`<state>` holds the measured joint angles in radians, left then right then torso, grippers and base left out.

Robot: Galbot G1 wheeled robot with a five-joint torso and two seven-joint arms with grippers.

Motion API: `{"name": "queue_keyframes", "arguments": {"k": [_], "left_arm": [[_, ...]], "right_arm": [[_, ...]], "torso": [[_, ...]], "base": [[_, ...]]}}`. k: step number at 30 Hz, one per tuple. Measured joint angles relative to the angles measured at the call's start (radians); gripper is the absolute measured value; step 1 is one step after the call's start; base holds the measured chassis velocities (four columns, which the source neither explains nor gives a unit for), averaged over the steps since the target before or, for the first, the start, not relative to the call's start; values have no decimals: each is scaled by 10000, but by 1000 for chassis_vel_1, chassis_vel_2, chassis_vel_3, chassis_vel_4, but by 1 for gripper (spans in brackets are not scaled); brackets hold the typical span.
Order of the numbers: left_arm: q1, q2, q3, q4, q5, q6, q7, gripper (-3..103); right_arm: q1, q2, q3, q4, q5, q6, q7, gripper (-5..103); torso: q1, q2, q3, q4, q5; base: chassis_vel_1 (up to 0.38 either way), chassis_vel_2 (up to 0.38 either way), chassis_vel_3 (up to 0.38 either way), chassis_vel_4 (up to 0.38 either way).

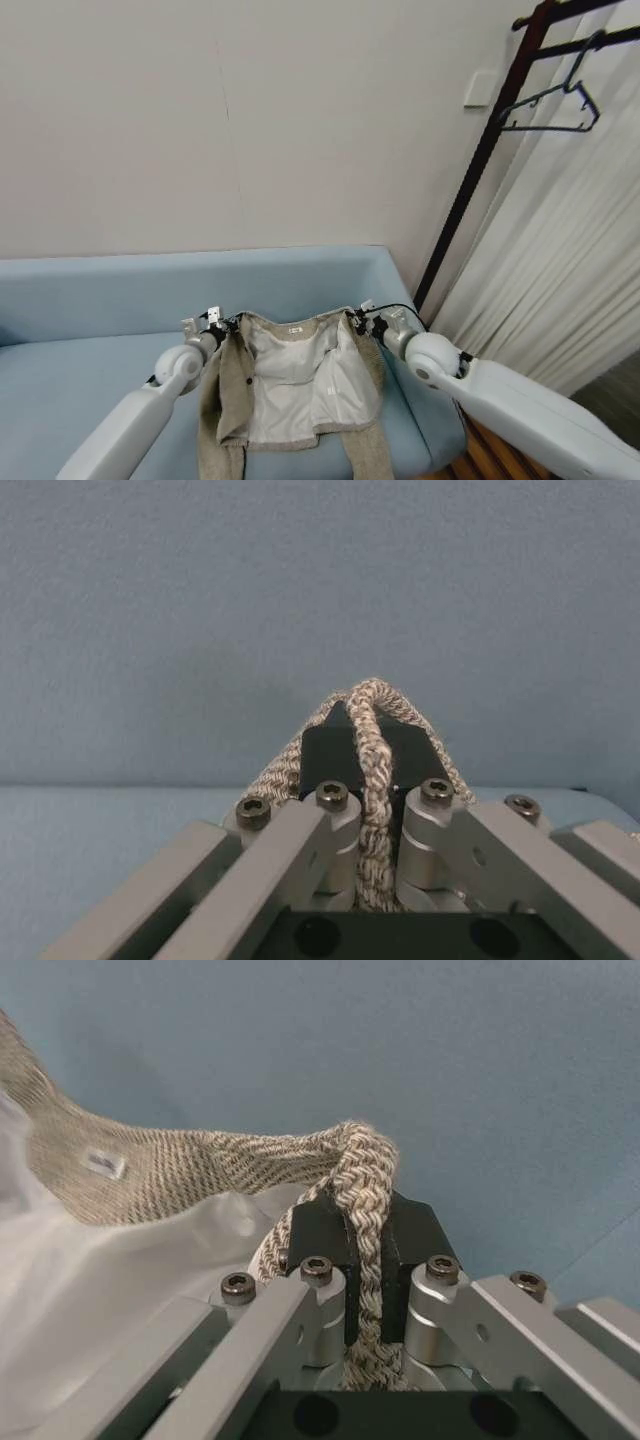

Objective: Pick up the clothes from the sofa and hang them on the clothes hanger.

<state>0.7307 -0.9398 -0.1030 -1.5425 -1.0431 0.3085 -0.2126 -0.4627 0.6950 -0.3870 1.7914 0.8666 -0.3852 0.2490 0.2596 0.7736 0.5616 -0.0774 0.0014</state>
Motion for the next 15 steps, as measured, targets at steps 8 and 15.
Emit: {"name": "queue_keyframes", "arguments": {"k": [8, 15], "left_arm": [[-1183, -742, 680, 1346, 191, -119, -179, 3], [-1094, -1004, 845, 1873, 578, 160, 28, 3]], "right_arm": [[469, 1022, -284, -1993, -1256, 440, -391, 3], [329, 1568, -191, -2892, -1716, 373, -191, 14]], "torso": [[0, 0, 0, -7, 1], [-1, 1, -2, -4, 0]], "base": [[0, 0, 0, 0], [0, 0, 0, 0]]}}
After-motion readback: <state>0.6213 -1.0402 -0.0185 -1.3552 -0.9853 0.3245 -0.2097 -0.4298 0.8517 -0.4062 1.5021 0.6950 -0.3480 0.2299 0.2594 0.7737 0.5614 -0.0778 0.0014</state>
